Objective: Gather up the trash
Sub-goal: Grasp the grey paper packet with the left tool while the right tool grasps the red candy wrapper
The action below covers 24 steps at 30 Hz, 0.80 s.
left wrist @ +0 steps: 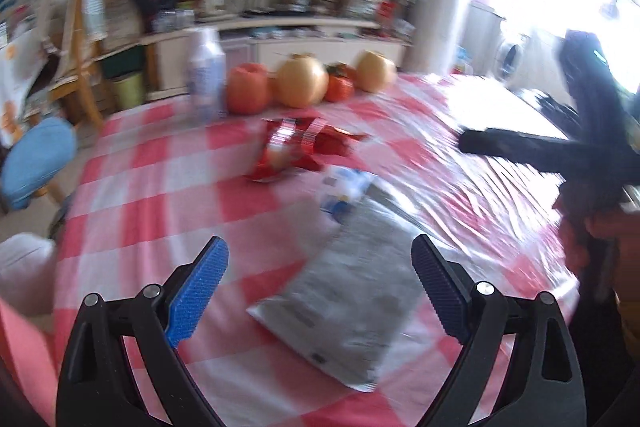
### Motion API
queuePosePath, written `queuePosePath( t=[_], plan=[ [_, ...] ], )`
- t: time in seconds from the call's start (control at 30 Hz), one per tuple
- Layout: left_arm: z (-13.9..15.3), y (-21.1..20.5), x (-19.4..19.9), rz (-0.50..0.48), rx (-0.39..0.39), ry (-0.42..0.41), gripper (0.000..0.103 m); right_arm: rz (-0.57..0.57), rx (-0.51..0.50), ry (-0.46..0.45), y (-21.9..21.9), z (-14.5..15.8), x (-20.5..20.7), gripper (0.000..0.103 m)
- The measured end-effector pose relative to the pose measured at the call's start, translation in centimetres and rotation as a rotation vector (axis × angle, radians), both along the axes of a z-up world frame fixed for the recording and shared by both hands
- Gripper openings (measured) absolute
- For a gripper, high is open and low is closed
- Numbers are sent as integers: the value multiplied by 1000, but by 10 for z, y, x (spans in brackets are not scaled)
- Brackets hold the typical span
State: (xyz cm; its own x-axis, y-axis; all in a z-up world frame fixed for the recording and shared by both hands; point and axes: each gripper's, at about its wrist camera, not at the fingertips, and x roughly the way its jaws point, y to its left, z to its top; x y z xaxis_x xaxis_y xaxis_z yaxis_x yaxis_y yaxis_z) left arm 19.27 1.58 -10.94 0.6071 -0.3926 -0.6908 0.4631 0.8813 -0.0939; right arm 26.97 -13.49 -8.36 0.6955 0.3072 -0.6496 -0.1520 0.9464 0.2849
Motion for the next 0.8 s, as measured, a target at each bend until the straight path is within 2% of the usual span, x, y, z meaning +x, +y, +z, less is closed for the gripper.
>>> queuePosePath(
  t=[0.23, 0.3, 0.57, 0.73, 0.8],
  plan=[
    [-17, -35, -7, -192, 97, 43, 92, 44, 21, 41, -1, -7, 8, 97],
    [-24, -41, -7, -211, 132, 55, 92, 57, 20, 50, 1, -9, 11, 97],
    [-32, -47, 3, -229, 154, 86, 92, 102, 44, 66, 8, -17, 25, 97],
    [-38, -54, 6, -259, 179, 88, 92, 105, 107, 69, 4, -27, 50, 97],
    [-39, -56, 6, -270, 190, 84, 92, 85, 96, 62, 3, -31, 63, 97]
  ],
)
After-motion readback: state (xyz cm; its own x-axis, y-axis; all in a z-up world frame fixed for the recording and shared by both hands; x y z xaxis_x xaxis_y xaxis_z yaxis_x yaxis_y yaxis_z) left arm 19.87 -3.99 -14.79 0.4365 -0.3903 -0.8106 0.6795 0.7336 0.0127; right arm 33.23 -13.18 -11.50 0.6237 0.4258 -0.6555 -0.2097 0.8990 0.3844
